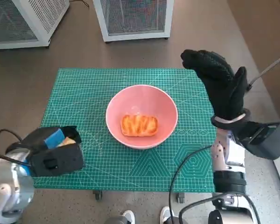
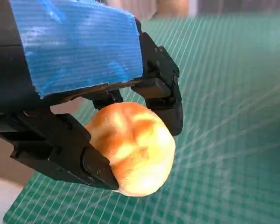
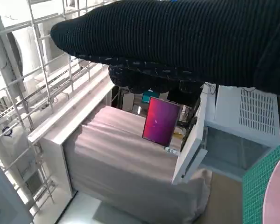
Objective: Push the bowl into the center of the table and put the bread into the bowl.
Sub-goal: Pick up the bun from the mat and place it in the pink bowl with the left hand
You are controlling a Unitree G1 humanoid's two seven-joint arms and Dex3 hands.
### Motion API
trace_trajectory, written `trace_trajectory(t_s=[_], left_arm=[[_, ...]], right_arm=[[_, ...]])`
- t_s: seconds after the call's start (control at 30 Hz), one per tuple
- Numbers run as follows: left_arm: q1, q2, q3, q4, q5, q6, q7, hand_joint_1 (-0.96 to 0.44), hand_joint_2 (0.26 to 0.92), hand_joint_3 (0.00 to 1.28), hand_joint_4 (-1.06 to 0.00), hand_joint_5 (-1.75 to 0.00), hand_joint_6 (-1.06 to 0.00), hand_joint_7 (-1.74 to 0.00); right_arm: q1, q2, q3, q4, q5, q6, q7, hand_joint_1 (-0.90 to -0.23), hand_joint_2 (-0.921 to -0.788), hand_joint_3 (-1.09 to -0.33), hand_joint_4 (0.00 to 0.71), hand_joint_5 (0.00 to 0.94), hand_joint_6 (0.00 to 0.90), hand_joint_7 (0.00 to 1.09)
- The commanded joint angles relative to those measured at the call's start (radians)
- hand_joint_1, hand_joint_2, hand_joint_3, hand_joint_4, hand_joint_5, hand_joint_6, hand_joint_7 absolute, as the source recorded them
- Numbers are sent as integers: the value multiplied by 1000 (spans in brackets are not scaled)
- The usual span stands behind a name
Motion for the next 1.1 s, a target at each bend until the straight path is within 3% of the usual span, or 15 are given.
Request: trace_trajectory(t_s=[0.03,0.43,0.77,1.1], left_arm=[[-22,9,64,-82,-39,-11,-11,3,920,61,-689,-1137,-641,-1182],[-159,-24,104,-164,-88,-65,35,4,917,20,-761,-1095,-674,-1111],[-357,-69,-22,-113,-44,-82,29,3,910,13,-786,-1121,-703,-1029],[-568,-179,-182,24,-40,-143,8,3,908,12,-787,-1134,-712,-1008]], right_arm=[[17,3,-1,13,7,9,9,-679,-921,-673,223,1,195,297],[10,2,-2,21,8,12,11,-681,-921,-674,223,1,197,294],[1,1,-4,30,10,14,14,-680,-921,-676,223,0,198,292],[-1,-2,-11,38,14,9,26,-679,-921,-677,222,0,197,292]])
